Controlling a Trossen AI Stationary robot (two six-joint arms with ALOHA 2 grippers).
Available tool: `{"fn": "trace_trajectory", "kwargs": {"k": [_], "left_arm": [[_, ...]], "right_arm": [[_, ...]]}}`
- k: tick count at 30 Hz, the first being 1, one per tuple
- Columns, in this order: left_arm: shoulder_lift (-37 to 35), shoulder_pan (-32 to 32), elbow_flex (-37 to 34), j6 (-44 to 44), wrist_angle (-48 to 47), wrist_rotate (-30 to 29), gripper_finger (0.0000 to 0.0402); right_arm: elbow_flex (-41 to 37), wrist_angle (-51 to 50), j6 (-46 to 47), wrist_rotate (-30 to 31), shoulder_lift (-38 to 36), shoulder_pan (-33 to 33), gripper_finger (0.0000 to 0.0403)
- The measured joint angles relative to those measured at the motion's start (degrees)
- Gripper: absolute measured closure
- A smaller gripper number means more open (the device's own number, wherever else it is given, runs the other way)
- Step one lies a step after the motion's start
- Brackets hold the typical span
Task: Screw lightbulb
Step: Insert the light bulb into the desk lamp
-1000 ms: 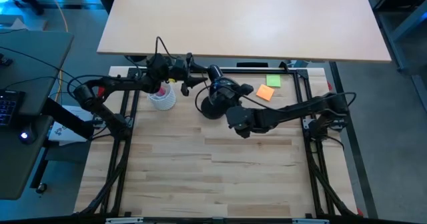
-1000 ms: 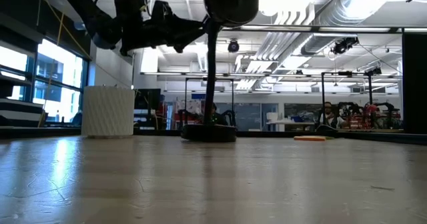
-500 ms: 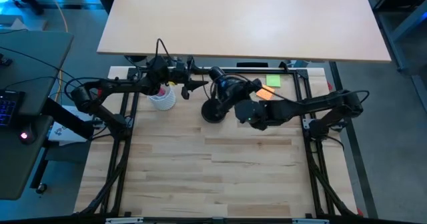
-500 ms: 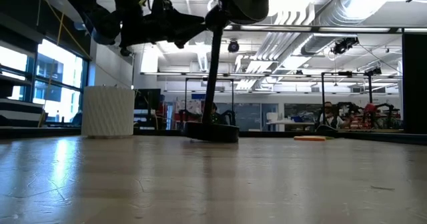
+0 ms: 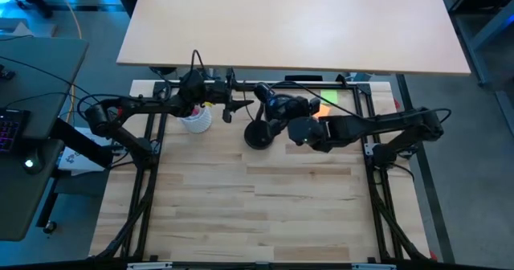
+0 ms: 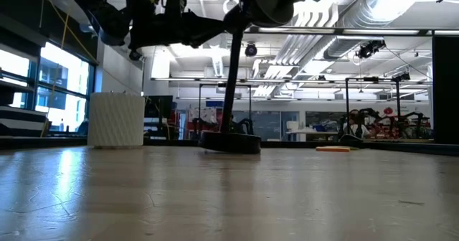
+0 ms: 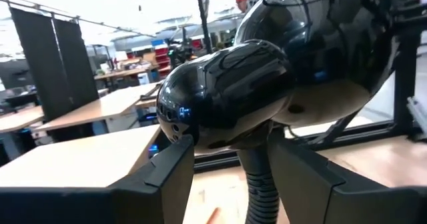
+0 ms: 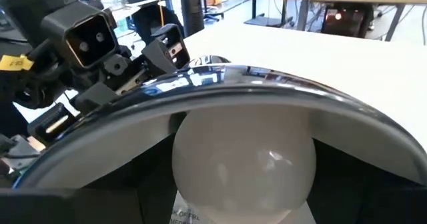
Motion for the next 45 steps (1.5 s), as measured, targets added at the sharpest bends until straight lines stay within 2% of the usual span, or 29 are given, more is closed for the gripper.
{"fn": "trace_trajectory", "kwargs": {"k": [4, 10, 19, 27, 34, 41, 45], "left_arm": [[-0.06, -0.03, 0.04, 2.49, -0.96, -1.41, 0.0224], [-0.06, -0.03, 0.13, 6.08, -1.92, -1.86, 0.0225], [0.05, -0.16, 0.28, 8.99, -4.75, -2.59, 0.0225], [0.04, -2.36, 0.31, 11.62, -6.17, -0.4, 0.0226], [0.05, -5.11, 0.28, 15.48, -7.12, -8.12, 0.0226], [0.05, -5.09, 0.24, 15.47, -7.25, -9.82, 0.0225], [0.05, -5.08, 0.24, 15.22, -7.54, -9.91, 0.0225]], "right_arm": [[-0.02, 0.13, 2.46, 0.34, 0.13, -0.01, 0.0141], [-0.13, -0.26, 10.89, -2.01, 0.22, -0.39, 0.0119], [-0.15, 1.26, 28.59, -8.13, 0.32, -2.47, 0.0109], [-0.15, 2.38, 40.57, -8.32, 0.44, -2.92, 0.0108], [-0.15, 1.88, 39.28, -9.77, 0.42, -2.71, 0.0108], [-0.15, 1.14, 31.5, -14.16, 0.02, -2.7, 0.0108], [-0.13, -2.47, 30.87, -15.51, -0.71, -2.68, 0.0108]]}}
